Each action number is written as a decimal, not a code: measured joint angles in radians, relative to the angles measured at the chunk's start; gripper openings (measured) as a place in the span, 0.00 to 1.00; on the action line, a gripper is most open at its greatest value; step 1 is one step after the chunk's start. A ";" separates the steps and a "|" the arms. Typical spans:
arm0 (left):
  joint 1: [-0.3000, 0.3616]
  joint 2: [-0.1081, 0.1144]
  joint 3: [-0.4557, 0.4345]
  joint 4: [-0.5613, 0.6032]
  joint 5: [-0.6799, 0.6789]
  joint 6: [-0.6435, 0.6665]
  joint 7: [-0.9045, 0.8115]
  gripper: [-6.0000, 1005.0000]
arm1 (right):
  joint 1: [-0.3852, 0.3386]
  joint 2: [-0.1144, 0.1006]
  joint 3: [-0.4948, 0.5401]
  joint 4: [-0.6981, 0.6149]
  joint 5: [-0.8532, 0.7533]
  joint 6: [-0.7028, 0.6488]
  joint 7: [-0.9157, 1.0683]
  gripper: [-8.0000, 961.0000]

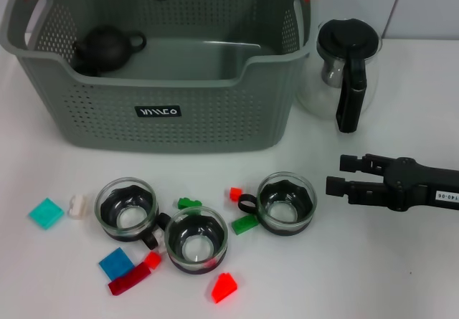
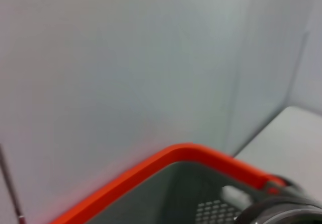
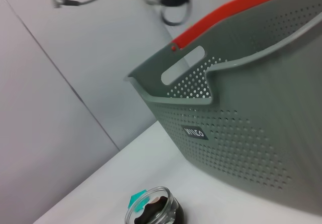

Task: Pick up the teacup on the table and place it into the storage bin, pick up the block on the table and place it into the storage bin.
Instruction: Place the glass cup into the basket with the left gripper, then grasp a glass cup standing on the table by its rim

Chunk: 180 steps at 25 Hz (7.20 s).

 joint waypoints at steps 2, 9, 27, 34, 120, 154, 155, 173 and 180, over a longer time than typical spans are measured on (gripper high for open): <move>-0.007 -0.013 0.046 -0.040 0.033 -0.084 0.011 0.05 | 0.000 0.002 0.000 0.000 0.000 0.000 0.000 0.95; -0.015 -0.090 0.195 -0.103 0.189 -0.276 0.027 0.05 | 0.003 0.002 0.000 0.000 0.000 -0.001 0.000 0.95; -0.078 -0.229 0.287 -0.257 0.549 -0.512 0.037 0.05 | 0.000 0.003 0.003 0.000 0.000 0.004 0.000 0.95; -0.074 -0.245 0.364 -0.260 0.580 -0.551 0.042 0.05 | -0.004 0.003 0.003 0.000 0.000 0.006 -0.001 0.95; 0.198 -0.164 0.081 0.312 0.371 0.599 -0.114 0.58 | 0.015 -0.004 -0.005 0.000 -0.005 0.006 0.015 0.95; 0.218 -0.277 0.395 0.284 0.579 0.299 -0.005 0.57 | -0.009 -0.004 0.002 0.018 -0.005 0.006 0.015 0.95; 0.218 -0.277 0.396 0.284 0.579 0.298 -0.004 0.57 | -0.009 -0.004 0.002 0.018 -0.005 0.006 0.015 0.95; 0.206 -0.275 0.443 0.190 0.580 0.218 -0.012 0.56 | -0.007 -0.007 -0.003 0.017 -0.005 0.010 0.037 0.95; 0.205 -0.274 0.448 0.165 0.581 0.194 -0.015 0.56 | -0.010 -0.009 -0.005 0.017 -0.005 0.012 0.037 0.95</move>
